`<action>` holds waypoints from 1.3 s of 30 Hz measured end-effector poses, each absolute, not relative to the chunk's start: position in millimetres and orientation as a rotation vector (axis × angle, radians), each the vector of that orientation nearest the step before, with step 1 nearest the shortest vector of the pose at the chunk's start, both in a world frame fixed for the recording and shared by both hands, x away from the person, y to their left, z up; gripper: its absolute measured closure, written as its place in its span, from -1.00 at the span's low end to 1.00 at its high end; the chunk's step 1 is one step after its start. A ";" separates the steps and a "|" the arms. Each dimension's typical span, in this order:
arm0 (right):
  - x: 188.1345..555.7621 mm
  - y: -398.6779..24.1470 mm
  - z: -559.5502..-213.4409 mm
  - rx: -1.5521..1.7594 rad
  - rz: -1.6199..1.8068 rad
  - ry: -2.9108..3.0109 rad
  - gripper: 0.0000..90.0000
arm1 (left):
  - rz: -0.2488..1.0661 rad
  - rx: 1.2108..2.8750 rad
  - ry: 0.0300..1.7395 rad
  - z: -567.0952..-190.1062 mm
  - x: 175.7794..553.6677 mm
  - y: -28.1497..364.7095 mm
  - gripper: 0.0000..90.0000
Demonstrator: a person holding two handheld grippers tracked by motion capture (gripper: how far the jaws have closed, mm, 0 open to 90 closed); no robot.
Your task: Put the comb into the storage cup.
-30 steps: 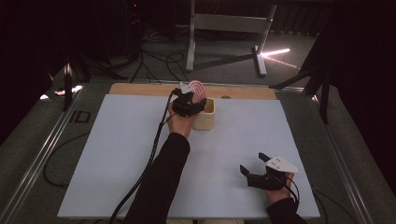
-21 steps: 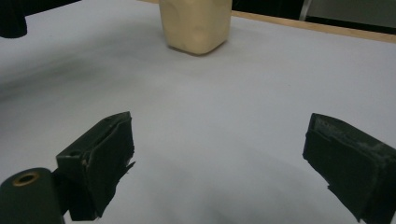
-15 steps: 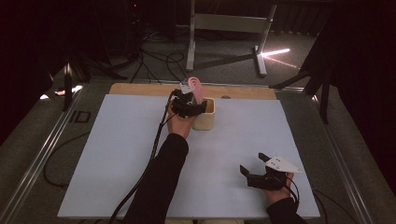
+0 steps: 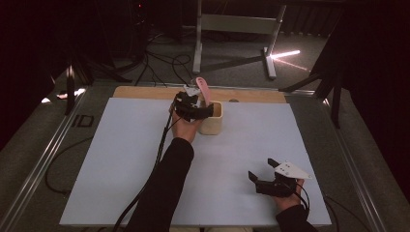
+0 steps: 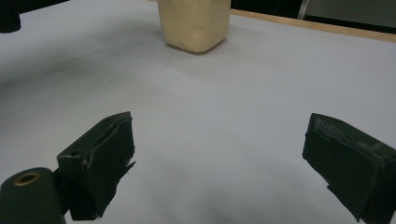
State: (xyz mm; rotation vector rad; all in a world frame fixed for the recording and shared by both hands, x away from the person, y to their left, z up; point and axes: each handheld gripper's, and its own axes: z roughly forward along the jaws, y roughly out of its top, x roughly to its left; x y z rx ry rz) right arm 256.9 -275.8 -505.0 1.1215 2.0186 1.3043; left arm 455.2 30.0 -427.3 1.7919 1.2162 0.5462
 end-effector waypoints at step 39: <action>256.0 -273.3 -505.2 1.116 1.296 2.021 -0.80 | 0.675 1.859 1.035 -395.8 375.2 106.0 -1.00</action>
